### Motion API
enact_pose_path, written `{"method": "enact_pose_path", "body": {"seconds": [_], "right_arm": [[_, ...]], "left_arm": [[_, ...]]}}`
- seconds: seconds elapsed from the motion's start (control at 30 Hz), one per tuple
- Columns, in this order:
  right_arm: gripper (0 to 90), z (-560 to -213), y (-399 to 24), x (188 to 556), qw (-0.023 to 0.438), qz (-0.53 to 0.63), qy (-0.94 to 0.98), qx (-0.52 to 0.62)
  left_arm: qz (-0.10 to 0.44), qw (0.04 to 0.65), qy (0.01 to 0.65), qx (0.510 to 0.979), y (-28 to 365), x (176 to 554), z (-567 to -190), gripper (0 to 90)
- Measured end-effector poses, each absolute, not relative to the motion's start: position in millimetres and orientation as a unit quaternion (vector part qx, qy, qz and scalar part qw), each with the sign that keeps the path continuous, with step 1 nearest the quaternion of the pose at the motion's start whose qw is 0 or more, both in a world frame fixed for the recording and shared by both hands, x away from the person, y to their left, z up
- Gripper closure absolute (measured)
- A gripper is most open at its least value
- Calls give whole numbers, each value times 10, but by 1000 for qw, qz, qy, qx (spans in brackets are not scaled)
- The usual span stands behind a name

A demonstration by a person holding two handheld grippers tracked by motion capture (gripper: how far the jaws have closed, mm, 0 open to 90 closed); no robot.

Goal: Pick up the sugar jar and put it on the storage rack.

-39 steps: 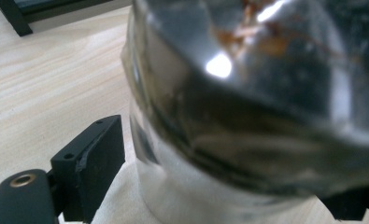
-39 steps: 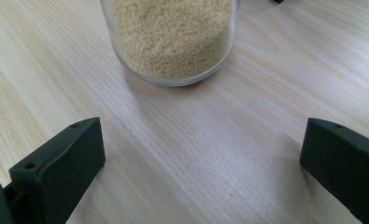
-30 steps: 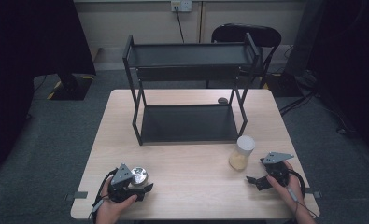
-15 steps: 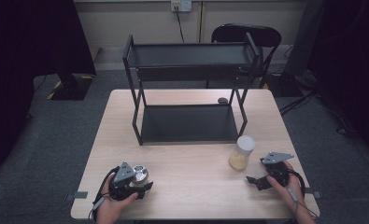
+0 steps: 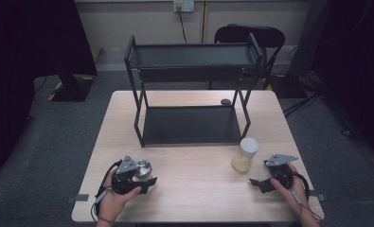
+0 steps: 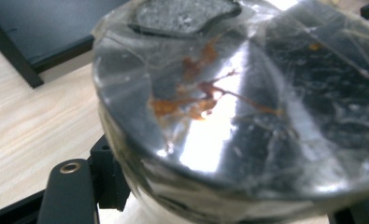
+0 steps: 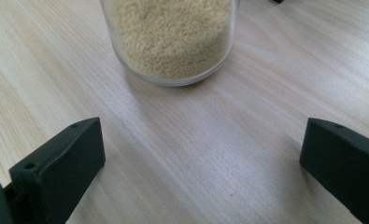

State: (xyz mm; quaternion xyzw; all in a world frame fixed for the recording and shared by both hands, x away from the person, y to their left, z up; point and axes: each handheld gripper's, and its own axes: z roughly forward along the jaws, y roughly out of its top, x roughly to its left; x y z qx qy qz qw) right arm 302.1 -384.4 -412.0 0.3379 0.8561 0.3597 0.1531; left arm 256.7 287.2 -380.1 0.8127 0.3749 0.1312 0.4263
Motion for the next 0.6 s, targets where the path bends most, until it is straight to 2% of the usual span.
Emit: {"method": "enact_pose_path", "body": {"seconds": [0.6], "right_arm": [[0, -4120, -3844, 3021, 153, 360, 856, 338]], "left_arm": [[129, 424, 353, 824, 2565, 2964, -3512, 305]]}}
